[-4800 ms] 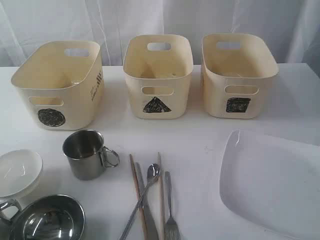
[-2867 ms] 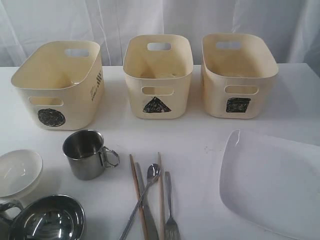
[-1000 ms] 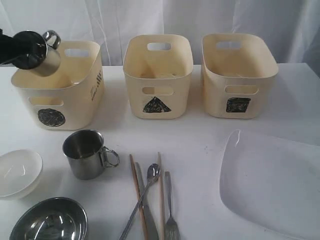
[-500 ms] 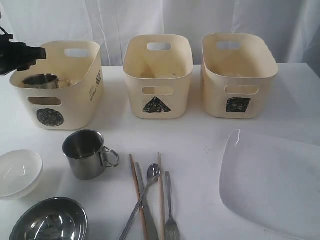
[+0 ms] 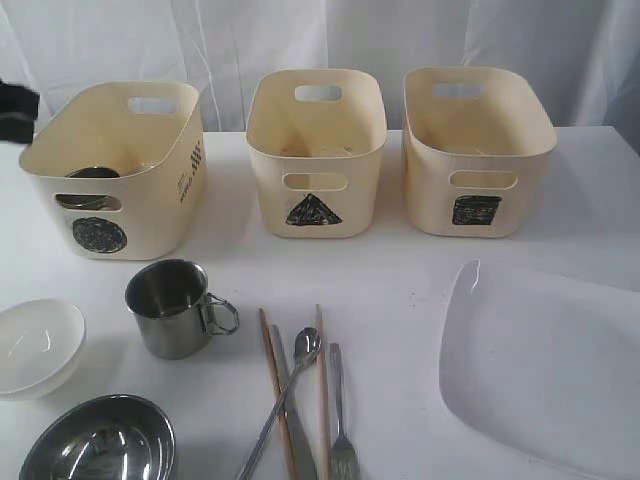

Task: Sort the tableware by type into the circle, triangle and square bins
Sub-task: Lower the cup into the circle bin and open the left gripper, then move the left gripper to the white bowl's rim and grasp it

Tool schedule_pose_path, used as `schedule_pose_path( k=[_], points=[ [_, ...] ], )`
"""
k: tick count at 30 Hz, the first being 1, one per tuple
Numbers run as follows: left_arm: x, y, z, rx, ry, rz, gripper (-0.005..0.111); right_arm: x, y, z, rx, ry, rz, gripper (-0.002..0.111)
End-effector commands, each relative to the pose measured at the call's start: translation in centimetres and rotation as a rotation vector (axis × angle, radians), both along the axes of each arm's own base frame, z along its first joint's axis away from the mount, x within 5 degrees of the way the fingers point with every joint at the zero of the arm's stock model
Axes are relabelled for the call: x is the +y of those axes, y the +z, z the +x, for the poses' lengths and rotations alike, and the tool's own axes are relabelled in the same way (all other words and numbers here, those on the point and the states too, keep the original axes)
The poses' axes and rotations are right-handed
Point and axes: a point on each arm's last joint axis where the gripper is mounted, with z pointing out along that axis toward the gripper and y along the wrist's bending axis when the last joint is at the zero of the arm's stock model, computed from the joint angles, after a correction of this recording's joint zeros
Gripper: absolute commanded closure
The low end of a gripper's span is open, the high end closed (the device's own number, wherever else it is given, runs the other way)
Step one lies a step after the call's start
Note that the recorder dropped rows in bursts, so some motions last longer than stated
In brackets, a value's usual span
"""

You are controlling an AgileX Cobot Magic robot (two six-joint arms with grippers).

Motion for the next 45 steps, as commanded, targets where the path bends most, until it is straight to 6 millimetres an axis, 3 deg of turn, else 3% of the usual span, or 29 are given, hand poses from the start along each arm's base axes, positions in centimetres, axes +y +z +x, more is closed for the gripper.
schedule_pose_path(
  k=[1, 6, 12, 26, 30, 37, 45],
  points=[
    [0.3, -2.1, -3.4, 0.384, -0.128, 0.128, 0.058, 0.0, 0.1, 0.0, -0.015, -0.005, 0.0, 0.108],
    [1.5, -3.5, -5.2, 0.525, -0.067, 0.218, 0.058, 0.0, 0.1, 0.0, -0.015, -0.005, 0.0, 0.108],
    [1.7, -2.2, -5.6, 0.383, 0.012, 0.182, 0.058, 0.0, 0.1, 0.0, -0.015, -0.005, 0.0, 0.108],
    [3.2, -2.9, -7.0, 0.364, 0.134, 0.278, 0.058, 0.0, 0.1, 0.0, -0.015, -0.005, 0.0, 0.108],
    [3.1, -3.7, -7.8, 0.293, 0.158, 0.244, 0.058, 0.0, 0.1, 0.0, -0.015, -0.005, -0.003, 0.108],
    [3.5, -6.4, -9.1, 0.369, 0.158, 0.284, 0.058, 0.0, 0.1, 0.0, -0.015, -0.005, -0.003, 0.108],
    [3.8, -8.0, -9.8, 0.415, 0.132, 0.335, 0.058, 0.0, 0.1, 0.0, -0.015, -0.005, -0.001, 0.108]
  ],
)
